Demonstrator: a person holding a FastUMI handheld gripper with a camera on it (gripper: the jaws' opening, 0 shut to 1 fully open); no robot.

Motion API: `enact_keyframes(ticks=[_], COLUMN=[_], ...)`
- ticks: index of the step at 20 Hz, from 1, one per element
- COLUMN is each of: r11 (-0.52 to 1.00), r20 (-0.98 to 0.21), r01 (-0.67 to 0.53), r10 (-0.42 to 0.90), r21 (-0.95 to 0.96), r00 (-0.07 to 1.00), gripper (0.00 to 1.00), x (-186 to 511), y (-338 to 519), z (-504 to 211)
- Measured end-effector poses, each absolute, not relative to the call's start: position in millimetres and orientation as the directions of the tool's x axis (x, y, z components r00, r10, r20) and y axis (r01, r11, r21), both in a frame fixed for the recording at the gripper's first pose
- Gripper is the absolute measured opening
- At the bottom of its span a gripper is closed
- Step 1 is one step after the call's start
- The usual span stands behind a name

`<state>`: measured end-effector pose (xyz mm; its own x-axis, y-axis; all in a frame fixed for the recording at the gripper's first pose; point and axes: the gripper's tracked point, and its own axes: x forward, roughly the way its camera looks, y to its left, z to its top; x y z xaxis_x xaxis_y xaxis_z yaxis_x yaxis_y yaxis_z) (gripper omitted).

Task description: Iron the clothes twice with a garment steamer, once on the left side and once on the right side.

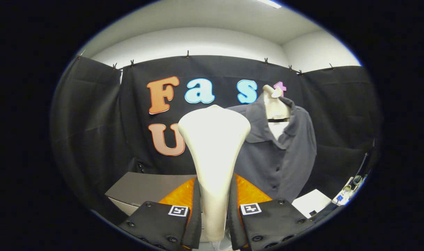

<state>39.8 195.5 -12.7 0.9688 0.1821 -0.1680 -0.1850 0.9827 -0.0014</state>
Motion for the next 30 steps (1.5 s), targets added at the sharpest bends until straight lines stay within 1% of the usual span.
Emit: enact_keyframes(ticks=[3, 7, 14, 21, 30], r11=[0.989, 0.989, 0.983, 0.969, 0.947], r20=[-0.139, -0.127, -0.174, -0.190, -0.255], r01=[-0.151, -0.145, -0.181, -0.245, -0.320], r10=[0.150, 0.144, 0.184, 0.242, 0.306], r21=[0.003, 0.004, 0.033, 0.010, -0.017], r00=[0.979, 0.981, 0.967, 0.951, 0.917], gripper=[0.40, 0.40, 0.40, 0.40, 0.40], x=[37.5, 53.2, 101.1, 148.8, 172.3], y=[159.9, 126.7, 85.1, 52.7, 44.0], z=[2.1, 3.6, -30.5, -58.2, -105.5])
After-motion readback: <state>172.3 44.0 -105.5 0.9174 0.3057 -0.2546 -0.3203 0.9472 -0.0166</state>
